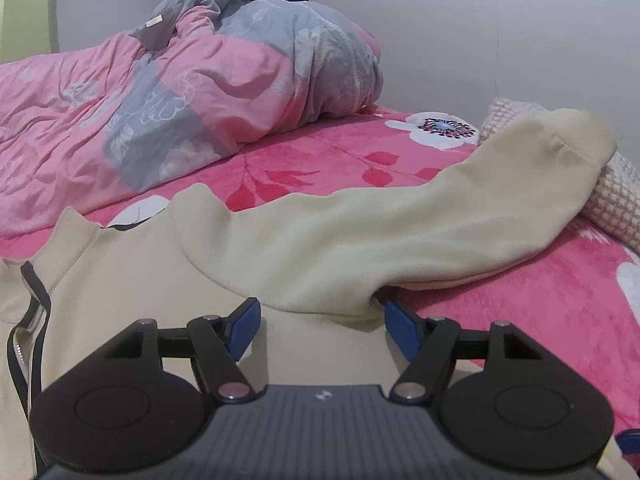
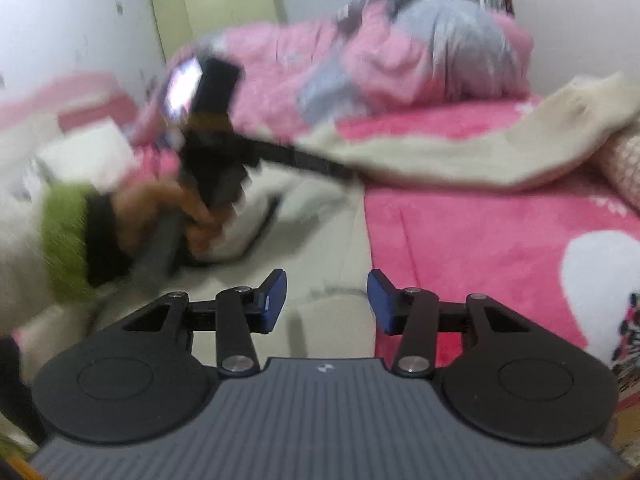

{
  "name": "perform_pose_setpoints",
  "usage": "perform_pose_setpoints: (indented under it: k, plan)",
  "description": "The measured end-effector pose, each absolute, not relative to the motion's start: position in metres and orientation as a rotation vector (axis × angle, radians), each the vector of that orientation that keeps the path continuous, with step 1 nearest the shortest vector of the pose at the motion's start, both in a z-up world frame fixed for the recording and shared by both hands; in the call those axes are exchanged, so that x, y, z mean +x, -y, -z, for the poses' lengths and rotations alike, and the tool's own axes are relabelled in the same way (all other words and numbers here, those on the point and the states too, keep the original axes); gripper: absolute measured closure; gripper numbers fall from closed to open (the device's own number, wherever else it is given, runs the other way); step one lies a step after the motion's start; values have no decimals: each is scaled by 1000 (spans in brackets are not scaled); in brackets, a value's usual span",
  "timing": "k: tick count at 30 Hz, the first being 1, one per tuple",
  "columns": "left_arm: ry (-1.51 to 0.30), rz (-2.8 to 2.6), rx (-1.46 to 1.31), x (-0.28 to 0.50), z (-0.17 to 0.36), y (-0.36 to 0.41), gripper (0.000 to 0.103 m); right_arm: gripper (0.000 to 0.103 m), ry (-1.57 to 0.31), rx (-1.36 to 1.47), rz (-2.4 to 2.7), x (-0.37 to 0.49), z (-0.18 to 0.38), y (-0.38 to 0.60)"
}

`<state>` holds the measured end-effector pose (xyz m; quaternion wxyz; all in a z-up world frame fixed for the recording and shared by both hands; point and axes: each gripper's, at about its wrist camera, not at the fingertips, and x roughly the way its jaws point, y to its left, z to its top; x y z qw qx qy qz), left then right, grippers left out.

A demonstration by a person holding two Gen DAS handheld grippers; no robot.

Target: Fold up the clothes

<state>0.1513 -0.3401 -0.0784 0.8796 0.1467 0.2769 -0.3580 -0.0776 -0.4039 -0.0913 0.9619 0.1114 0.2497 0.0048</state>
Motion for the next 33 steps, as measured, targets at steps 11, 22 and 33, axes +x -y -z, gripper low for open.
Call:
perform_pose_setpoints:
  k: [11,22,33]
  plan:
    - [-590,743,300,154,84,337,33,61,-561,215,33,-70,97,397]
    - [-596,731,302,154,86,336,33,73,-556,63,74,-67,93,379]
    - [-581,719,258,159,74,326,32,99,-423,696,-192,-81,64,442]
